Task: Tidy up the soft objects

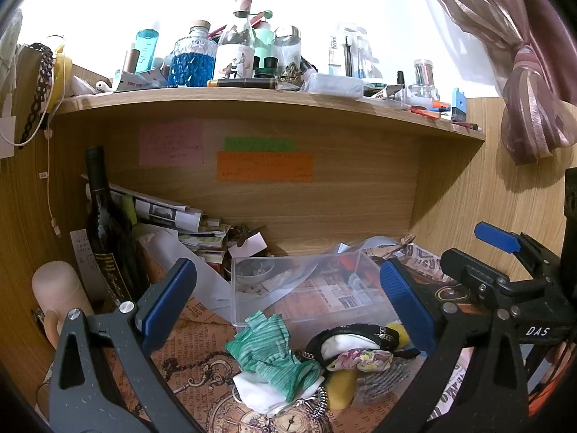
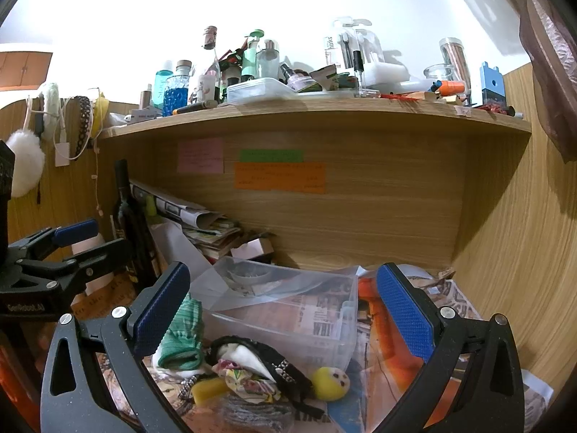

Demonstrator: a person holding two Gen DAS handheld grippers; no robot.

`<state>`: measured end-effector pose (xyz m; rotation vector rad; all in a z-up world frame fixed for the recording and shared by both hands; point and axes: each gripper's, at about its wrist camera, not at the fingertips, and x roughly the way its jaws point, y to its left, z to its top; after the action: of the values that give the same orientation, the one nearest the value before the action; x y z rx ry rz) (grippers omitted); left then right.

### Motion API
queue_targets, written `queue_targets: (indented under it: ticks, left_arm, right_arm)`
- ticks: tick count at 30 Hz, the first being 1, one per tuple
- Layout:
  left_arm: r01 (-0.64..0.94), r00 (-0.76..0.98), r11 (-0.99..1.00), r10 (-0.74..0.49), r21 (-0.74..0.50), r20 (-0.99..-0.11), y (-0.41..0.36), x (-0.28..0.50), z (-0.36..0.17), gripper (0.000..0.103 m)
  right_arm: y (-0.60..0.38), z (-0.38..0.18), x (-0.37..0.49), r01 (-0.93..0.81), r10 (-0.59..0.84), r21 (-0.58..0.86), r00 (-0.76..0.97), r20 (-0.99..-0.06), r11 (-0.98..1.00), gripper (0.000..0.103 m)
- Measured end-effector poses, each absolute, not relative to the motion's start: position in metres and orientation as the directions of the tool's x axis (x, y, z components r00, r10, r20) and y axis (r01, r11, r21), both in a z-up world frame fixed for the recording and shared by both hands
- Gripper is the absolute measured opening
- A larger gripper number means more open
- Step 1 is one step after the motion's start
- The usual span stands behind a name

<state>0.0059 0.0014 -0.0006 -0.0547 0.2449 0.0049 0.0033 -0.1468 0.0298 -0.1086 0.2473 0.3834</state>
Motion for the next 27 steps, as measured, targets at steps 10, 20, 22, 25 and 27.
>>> queue_targets:
  ticks: [10,20,22,25,27]
  left_arm:
    - [-0.009,0.97,0.999,-0.004,-0.052,-0.242,0.0003,0.0056,0.0003,0.103]
    - [-0.007,0.971,0.999,-0.005,-0.049,-0.241,-0.0034,0.0045,0.0008,0.103]
    - [-0.006,0.971,0.999,-0.006,-0.05,-0.24,-0.0046,0.0044,0.0009,0.103]
    - [-0.005,0.971,0.999,-0.007,-0.05,-0.241,-0.0039,0.0045,0.0008,0.103]
    - [-0.005,0.97,0.999,-0.007,-0.049,-0.242,-0.0042,0.0045,0.0008,0.103]
  right_arm:
    - [-0.1498,0.0303,0.007,-0.381,0.359,-0.042,0.899,-0.251,0.924,0.103]
    - [-0.1504,0.0309,0.005,-0.382,0.363,-0.036,0.899,-0.245,0.923,0.103]
    - [-0.1504,0.0308,0.0047,-0.387,0.368,-0.031,0.896,-0.248,0.921,0.103]
    - [-0.1501,0.0312,0.0045,-0.387,0.369,-0.03,0.896,-0.247,0.921,0.103]
    - [-0.1503,0.0313,0.0048,-0.388,0.37,-0.029,0.896,-0.248,0.921,0.103]
